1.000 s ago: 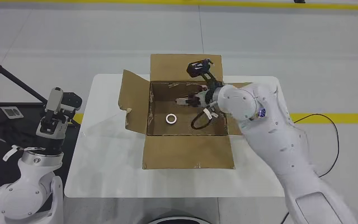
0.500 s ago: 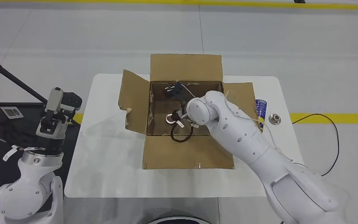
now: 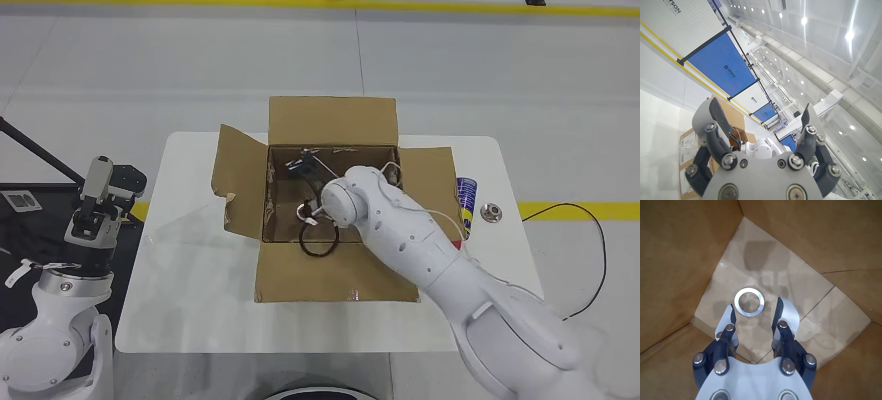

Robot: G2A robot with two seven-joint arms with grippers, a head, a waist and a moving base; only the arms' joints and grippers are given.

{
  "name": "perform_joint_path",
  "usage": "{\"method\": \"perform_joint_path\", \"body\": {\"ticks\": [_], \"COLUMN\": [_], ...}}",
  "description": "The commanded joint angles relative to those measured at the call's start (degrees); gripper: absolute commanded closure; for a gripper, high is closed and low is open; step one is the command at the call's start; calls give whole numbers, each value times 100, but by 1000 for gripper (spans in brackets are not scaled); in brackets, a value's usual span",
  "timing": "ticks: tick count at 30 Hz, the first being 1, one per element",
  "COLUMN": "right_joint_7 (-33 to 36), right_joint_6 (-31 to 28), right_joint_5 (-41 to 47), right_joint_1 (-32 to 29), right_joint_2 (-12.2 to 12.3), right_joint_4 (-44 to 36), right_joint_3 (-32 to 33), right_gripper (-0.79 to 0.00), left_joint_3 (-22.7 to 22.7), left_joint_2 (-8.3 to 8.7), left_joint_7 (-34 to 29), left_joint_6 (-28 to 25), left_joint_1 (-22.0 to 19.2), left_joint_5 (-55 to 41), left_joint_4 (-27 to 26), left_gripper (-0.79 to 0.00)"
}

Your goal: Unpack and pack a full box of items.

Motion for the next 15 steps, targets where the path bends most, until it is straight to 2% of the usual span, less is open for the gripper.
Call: {"method": "perform_joint_path", "body": {"ticks": [1,3,13,15], "right_joint_7": [-37,-81,-248,-260], "right_joint_6": [26,9,-107,-154], "right_joint_5": [-89,-112,-195,-209], "right_joint_1": [27,36,86,94], "right_joint_2": [-64,-130,-430,-480], "right_joint_4": [160,312,907,991], "right_joint_3": [-49,-75,-135,-139], "right_gripper": [-416,-369,-311,-277], "left_joint_3": [0,0,0,0], "left_joint_2": [0,0,0,0], "left_joint_7": [0,0,0,0], "left_joint_6": [0,0,0,0], "left_joint_1": [0,0,0,0], "left_joint_5": [0,0,0,0], "left_joint_4": [0,0,0,0], "left_gripper": [-785,-785,-785,-785]}}
